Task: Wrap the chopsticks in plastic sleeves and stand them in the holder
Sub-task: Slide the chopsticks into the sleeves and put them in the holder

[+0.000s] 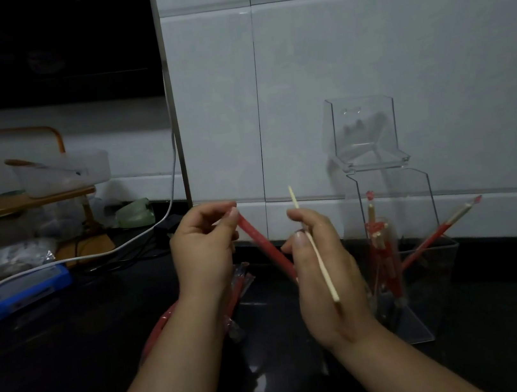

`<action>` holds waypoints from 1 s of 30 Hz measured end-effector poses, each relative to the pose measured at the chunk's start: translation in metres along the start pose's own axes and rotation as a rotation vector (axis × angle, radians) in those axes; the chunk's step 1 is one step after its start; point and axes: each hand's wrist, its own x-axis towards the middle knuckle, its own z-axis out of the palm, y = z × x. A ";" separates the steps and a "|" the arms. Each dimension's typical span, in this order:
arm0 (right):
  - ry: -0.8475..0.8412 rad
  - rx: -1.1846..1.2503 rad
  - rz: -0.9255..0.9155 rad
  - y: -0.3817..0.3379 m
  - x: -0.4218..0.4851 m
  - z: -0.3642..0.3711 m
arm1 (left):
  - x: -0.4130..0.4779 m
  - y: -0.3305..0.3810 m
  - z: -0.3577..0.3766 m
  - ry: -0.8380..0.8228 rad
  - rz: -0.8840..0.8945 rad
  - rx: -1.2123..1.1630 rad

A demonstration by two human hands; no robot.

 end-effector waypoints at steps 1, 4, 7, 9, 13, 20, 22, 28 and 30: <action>0.035 0.032 -0.030 -0.002 0.000 -0.001 | -0.002 0.001 0.000 -0.005 0.014 0.020; 0.102 0.078 -0.122 -0.007 0.000 -0.003 | -0.006 0.003 0.002 0.010 0.083 0.040; 0.136 0.053 -0.193 -0.008 -0.002 -0.004 | -0.009 0.004 0.004 0.005 0.141 0.040; 0.161 0.043 -0.228 -0.008 -0.003 -0.005 | -0.010 0.003 0.004 0.019 0.159 0.062; 0.232 0.079 -0.346 -0.008 -0.002 -0.006 | -0.010 0.003 0.007 0.039 0.170 0.055; 0.298 0.064 -0.477 -0.012 0.001 -0.013 | -0.010 0.002 0.007 0.002 0.196 0.077; 0.300 0.071 -0.482 -0.012 0.000 -0.012 | -0.010 0.001 0.008 -0.018 0.203 0.086; 0.278 0.069 -0.484 -0.013 0.000 -0.011 | -0.008 -0.002 0.008 -0.034 0.243 0.125; 0.276 0.066 -0.490 -0.014 -0.001 -0.011 | -0.008 -0.004 0.008 -0.042 0.260 0.146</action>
